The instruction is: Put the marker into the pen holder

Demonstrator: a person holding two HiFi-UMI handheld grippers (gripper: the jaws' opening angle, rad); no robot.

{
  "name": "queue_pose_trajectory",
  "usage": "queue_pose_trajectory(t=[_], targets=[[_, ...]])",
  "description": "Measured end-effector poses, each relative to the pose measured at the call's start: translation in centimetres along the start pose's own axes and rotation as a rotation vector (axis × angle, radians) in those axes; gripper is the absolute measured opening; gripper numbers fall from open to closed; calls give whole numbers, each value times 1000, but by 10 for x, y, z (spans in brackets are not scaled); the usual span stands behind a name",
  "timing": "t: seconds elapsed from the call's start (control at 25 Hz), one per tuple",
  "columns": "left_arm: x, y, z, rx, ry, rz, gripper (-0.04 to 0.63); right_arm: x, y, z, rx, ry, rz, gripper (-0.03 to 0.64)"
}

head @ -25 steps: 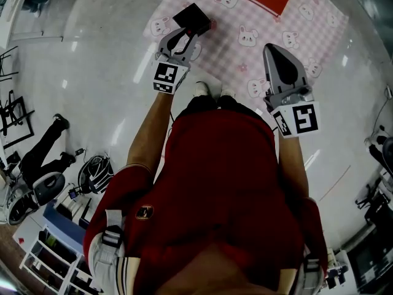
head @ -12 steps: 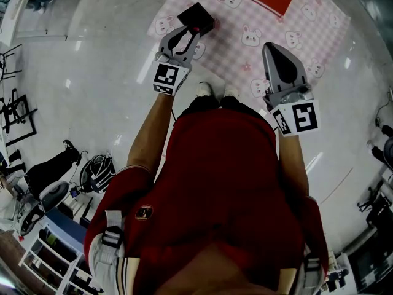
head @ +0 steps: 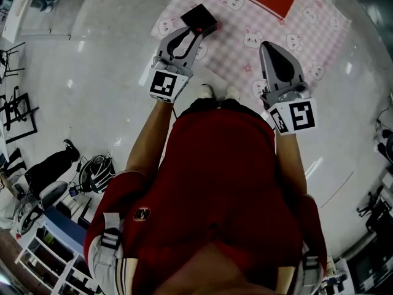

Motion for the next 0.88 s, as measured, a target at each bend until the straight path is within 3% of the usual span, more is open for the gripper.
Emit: queue_pose_trajectory(t=[0.4, 0.88], targets=[[10, 70, 14, 140, 2, 29, 55, -2, 6, -5, 39, 16, -8, -2], [25, 112, 19, 190, -10, 30, 8, -7, 14, -4, 90, 56, -23, -2]])
Point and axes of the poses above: the fingertips, and each gripper's own axes: z backward along the fingers, x to its right, y out of its top, the point moved 2 cm from there along z, backward along the fingers, and after that the axes turned 2 degrees about z, right-handed, at the moved point
